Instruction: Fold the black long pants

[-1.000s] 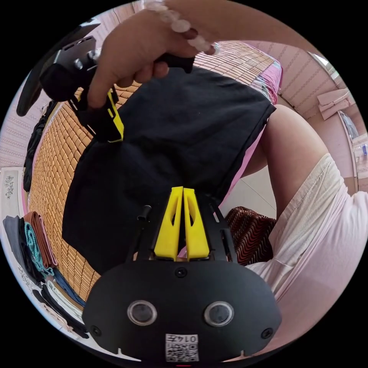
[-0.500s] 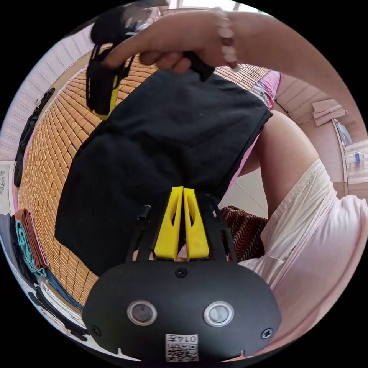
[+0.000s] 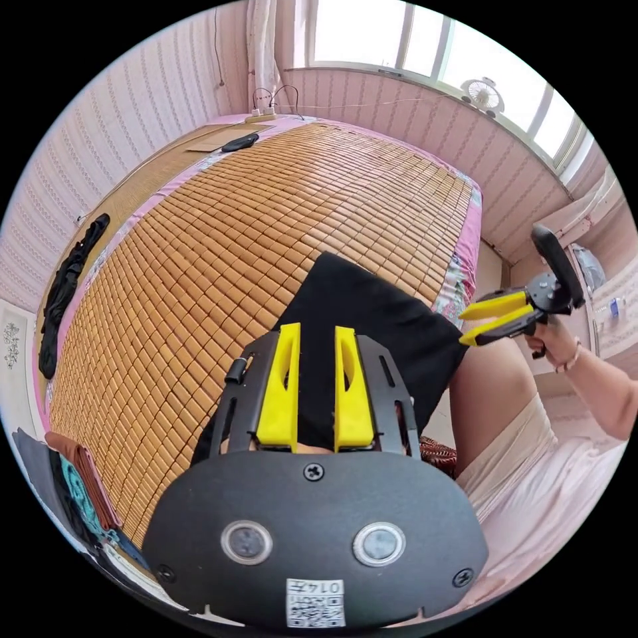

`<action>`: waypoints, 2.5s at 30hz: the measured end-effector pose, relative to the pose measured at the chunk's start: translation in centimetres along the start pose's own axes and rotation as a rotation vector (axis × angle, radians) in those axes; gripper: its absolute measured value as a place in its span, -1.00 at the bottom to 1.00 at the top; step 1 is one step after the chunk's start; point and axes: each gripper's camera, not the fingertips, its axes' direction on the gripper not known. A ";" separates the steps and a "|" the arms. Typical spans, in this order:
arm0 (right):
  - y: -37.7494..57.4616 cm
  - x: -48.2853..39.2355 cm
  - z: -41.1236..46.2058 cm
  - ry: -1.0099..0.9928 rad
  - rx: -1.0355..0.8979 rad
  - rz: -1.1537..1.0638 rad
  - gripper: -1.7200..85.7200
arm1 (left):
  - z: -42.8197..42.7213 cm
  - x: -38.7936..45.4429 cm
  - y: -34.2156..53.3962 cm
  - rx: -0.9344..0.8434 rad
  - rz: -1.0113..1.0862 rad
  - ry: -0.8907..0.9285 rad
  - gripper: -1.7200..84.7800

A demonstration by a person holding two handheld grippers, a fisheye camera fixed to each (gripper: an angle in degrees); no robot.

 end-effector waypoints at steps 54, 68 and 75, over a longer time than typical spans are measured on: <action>6.6 2.2 0.7 -0.348 0.132 -0.680 -0.88 | -12.8 -7.7 5.1 0.041 -0.072 -0.116 -0.89; 3.1 1.8 10.4 -0.069 -0.155 -0.549 -0.79 | -7.0 -10.4 24.5 -0.055 -0.556 -0.004 -0.77; 1.8 3.8 14.9 -0.072 -0.417 -0.507 -0.78 | -3.4 -10.2 25.1 -0.111 -0.524 -0.054 -0.72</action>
